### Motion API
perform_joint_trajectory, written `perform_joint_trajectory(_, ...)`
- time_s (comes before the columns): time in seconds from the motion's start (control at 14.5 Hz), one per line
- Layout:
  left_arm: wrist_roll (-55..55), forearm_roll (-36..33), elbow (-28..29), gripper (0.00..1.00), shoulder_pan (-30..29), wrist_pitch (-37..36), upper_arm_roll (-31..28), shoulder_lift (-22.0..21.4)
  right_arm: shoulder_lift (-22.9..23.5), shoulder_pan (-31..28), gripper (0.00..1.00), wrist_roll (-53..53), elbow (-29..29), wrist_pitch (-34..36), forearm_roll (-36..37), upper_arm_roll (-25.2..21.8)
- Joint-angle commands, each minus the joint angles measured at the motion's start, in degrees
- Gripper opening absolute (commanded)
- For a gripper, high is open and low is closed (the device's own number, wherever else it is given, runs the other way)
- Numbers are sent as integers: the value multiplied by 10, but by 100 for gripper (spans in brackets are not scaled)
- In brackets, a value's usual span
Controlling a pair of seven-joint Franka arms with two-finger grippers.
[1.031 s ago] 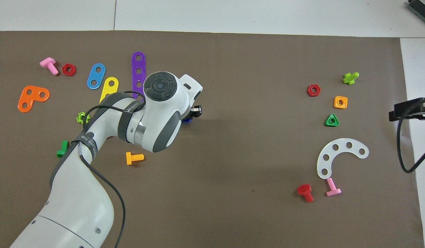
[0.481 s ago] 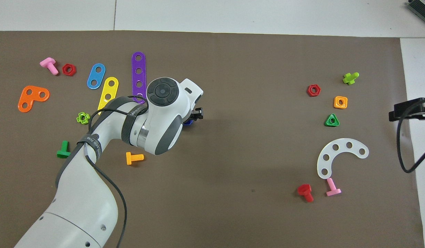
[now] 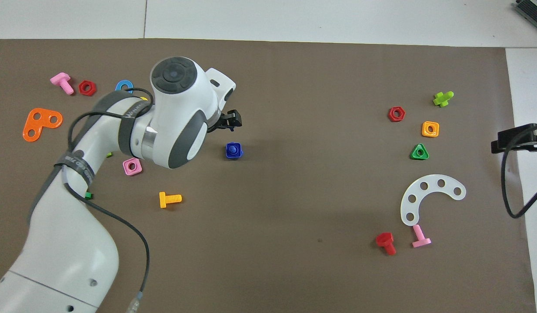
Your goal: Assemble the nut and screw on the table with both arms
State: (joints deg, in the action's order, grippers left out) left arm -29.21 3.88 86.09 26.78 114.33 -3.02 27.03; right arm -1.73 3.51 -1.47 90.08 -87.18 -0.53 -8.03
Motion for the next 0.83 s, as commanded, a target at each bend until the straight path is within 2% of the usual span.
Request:
perform_joint_trajectory(0.0, 92, 9, -19, 100, -84, -59, 5, -47, -11, -6, 100, 16, 16, -14, 12, 5)
perform_joint_trajectory(0.28, 214, 4, -15, 100, -171, -148, 2, -123, -11, -6, 100, 16, 17, -14, 11, 5)
perform_joint_trajectory(0.41, 259, -15, -1, 100, -185, -183, -2, -158, -11, -6, 100, 16, 17, -14, 11, 5)
perform_joint_trajectory(0.55, 275, -27, 9, 100, -204, -188, -1, -192, -11, -6, 100, 16, 17, -14, 11, 5)
perform_joint_trajectory(0.76, 275, -32, 7, 100, -209, -200, -3, -217, -11, -6, 100, 16, 17, -14, 11, 5)
